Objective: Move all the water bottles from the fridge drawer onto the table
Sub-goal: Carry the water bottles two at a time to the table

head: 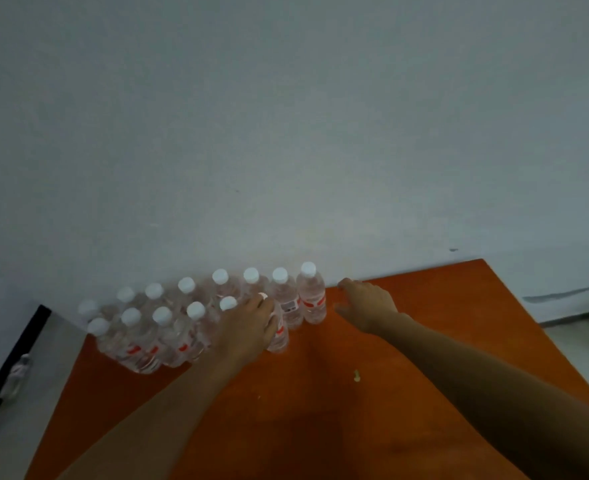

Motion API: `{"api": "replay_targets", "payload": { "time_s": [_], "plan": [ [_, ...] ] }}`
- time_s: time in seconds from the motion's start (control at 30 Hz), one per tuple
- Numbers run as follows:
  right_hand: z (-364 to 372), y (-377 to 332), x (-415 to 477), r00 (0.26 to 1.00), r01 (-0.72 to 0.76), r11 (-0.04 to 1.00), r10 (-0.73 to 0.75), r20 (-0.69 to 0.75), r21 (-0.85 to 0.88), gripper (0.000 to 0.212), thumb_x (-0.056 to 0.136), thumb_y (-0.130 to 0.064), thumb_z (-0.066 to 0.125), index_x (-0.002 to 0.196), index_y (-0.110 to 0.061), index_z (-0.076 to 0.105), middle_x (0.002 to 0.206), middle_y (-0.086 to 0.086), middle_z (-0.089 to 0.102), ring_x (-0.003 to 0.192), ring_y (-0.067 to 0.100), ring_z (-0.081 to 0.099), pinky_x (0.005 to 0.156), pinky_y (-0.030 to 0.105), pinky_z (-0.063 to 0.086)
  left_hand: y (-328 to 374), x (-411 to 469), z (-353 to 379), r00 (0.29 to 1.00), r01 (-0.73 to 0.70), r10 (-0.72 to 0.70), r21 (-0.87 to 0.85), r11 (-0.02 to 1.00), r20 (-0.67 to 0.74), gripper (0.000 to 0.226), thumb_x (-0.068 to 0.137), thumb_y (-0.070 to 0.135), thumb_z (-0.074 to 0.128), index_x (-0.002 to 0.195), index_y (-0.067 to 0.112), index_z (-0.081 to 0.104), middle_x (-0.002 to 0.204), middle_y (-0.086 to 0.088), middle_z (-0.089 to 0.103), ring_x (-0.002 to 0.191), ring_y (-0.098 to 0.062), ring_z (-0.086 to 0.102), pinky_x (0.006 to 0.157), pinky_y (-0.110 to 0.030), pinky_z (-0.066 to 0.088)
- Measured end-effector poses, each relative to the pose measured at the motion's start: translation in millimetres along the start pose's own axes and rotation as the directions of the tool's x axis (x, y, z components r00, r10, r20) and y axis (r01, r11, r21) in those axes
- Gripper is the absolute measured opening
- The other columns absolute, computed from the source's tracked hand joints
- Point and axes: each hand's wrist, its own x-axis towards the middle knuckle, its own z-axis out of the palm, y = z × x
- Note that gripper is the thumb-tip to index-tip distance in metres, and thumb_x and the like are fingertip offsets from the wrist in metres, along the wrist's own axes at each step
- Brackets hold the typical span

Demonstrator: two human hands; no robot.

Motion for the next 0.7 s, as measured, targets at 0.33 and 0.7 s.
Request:
{"api": "replay_targets", "payload": {
  "time_s": [0.33,0.7],
  "plan": [
    [-17,37,-197,0.973,-0.221,0.974,0.223,0.055,-0.041,0.042,0.093,-0.044,0.054,0.128,-0.021,0.053,0.108,0.001,0.064,0.083,0.017,0.057,0.067,0.03,0.045,100,-80,-5,0.922,-0.354,0.357,-0.047,0.934,0.154,0.014,0.094,0.034,0.047,0.1,0.022,0.051,0.096,0.001,0.059,0.079,-0.014,0.053,0.074,-0.032,0.05],
    [-84,135,-433,0.784,-0.602,0.798,0.589,-0.197,-0.011,0.04,0.09,-0.046,0.054,0.123,-0.024,0.053,0.102,-0.001,0.063,0.084,0.015,0.056,0.065,0.026,0.042,323,-100,-30,0.694,-0.708,0.71,-0.064,0.703,0.121,0.017,0.094,0.035,0.045,0.097,0.02,0.053,0.092,0.0,0.059,0.079,-0.02,0.059,0.072,-0.037,0.053]
  ]
}}
